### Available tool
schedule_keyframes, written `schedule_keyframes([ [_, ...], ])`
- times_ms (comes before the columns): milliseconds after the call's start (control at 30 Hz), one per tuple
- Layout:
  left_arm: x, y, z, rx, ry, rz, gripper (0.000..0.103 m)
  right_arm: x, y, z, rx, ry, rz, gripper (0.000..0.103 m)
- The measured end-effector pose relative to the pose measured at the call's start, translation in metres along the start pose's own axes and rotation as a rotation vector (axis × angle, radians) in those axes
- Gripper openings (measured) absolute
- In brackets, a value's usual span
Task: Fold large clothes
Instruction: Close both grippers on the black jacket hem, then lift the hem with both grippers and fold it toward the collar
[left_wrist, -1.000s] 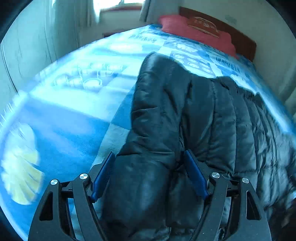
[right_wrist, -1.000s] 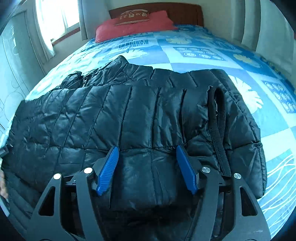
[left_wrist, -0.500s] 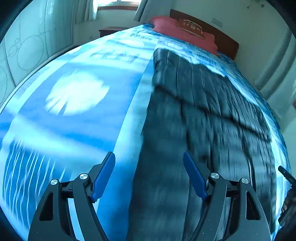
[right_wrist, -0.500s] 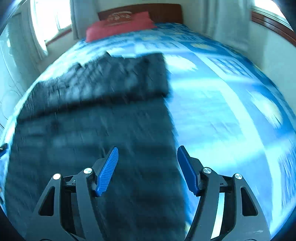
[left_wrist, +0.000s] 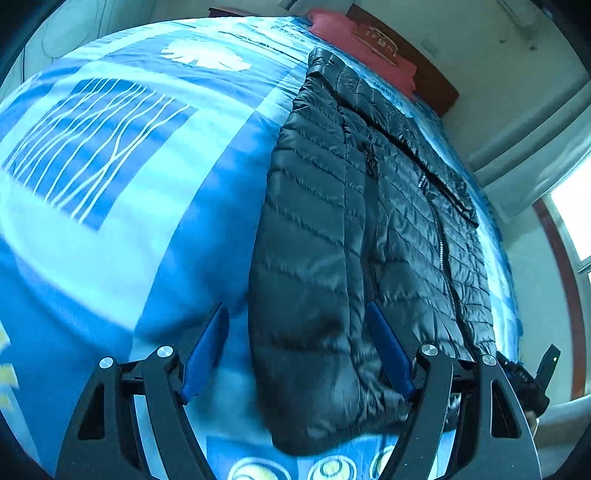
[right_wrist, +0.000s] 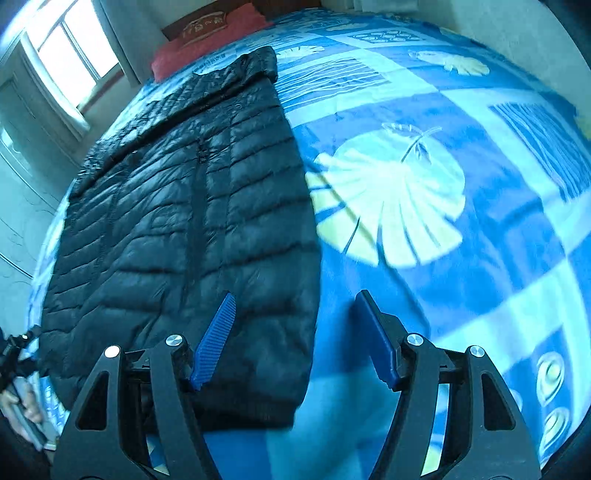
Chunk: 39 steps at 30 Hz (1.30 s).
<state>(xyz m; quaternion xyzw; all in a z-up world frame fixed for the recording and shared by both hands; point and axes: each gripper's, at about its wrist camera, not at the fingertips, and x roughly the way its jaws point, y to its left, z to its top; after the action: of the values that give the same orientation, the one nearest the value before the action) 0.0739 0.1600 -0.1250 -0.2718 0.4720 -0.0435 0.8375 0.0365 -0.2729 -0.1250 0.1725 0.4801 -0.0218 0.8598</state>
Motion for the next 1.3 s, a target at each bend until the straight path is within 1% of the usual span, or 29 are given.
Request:
schedule_keyframes([
  [100,-0.003,0.000,-0.006,-0.013,-0.011,-0.016,0.075,-0.004,0.007,-0.010,-0.008,-0.004,0.033,0.067],
  [133,-0.003,-0.001,-0.008,-0.013,-0.007,-0.020,0.075,-0.005,0.007,-0.013,-0.004,-0.004,0.043,0.064],
  [167,-0.002,-0.002,-0.009,-0.010,-0.004,-0.024,0.075,-0.006,0.008,-0.015,0.003,-0.006,0.051,0.058],
  [233,-0.002,-0.005,-0.013,-0.002,0.002,-0.035,0.075,-0.007,0.009,-0.017,0.005,-0.012,0.055,0.052],
  [300,0.000,-0.008,-0.016,0.013,-0.004,-0.026,0.075,-0.007,0.011,-0.018,-0.005,-0.011,0.067,0.046],
  [367,0.000,-0.007,-0.018,0.006,-0.012,-0.027,0.072,-0.006,0.011,-0.018,0.004,-0.011,0.085,0.038],
  [433,0.000,-0.006,-0.019,-0.018,-0.013,-0.055,0.068,-0.004,0.010,-0.017,0.010,-0.007,0.099,0.037],
  [500,0.000,-0.004,-0.019,-0.041,-0.020,-0.068,0.067,-0.003,0.008,-0.015,0.017,-0.001,0.118,0.037],
  [600,0.000,0.003,-0.018,-0.090,-0.025,-0.102,0.066,-0.001,-0.002,-0.015,0.072,0.003,0.180,0.040],
  [667,0.000,0.004,-0.018,-0.097,-0.025,-0.089,0.055,-0.002,-0.004,-0.016,0.086,-0.001,0.192,0.039],
  [700,-0.001,0.002,-0.018,-0.087,-0.024,-0.074,0.052,-0.002,-0.004,-0.015,0.081,-0.004,0.187,0.038],
  [733,-0.001,0.001,-0.019,-0.079,-0.022,-0.067,0.046,-0.003,-0.002,-0.016,0.073,-0.006,0.185,0.034],
  [767,-0.001,0.001,-0.020,-0.072,-0.022,-0.062,0.044,-0.004,-0.001,-0.017,0.067,-0.010,0.189,0.030],
  [867,-0.002,0.001,-0.022,-0.068,-0.022,-0.070,0.042,-0.004,0.000,-0.018,0.072,-0.016,0.205,0.023],
  [900,-0.002,0.001,-0.022,-0.074,-0.021,-0.084,0.042,-0.004,0.000,-0.018,0.075,-0.018,0.210,0.022],
  [967,-0.001,0.003,-0.021,-0.093,-0.018,-0.105,0.041,-0.005,0.000,-0.018,0.085,-0.023,0.234,0.016],
  [1000,-0.001,0.003,-0.021,-0.095,-0.016,-0.112,0.040,-0.006,0.000,-0.018,0.090,-0.025,0.243,0.015],
  [1033,-0.002,0.003,-0.021,-0.092,-0.018,-0.111,0.029,-0.007,-0.001,-0.018,0.092,-0.026,0.250,0.014],
  [1067,-0.003,0.002,-0.021,-0.086,-0.017,-0.105,0.023,-0.009,-0.001,-0.018,0.097,-0.028,0.260,0.013],
  [1167,-0.010,0.003,-0.020,-0.091,-0.021,-0.136,0.016,-0.017,-0.004,-0.018,0.120,-0.035,0.303,0.012],
  [1300,-0.030,-0.002,-0.018,-0.076,-0.046,-0.189,0.015,-0.034,-0.010,-0.016,0.157,-0.048,0.375,0.011],
])
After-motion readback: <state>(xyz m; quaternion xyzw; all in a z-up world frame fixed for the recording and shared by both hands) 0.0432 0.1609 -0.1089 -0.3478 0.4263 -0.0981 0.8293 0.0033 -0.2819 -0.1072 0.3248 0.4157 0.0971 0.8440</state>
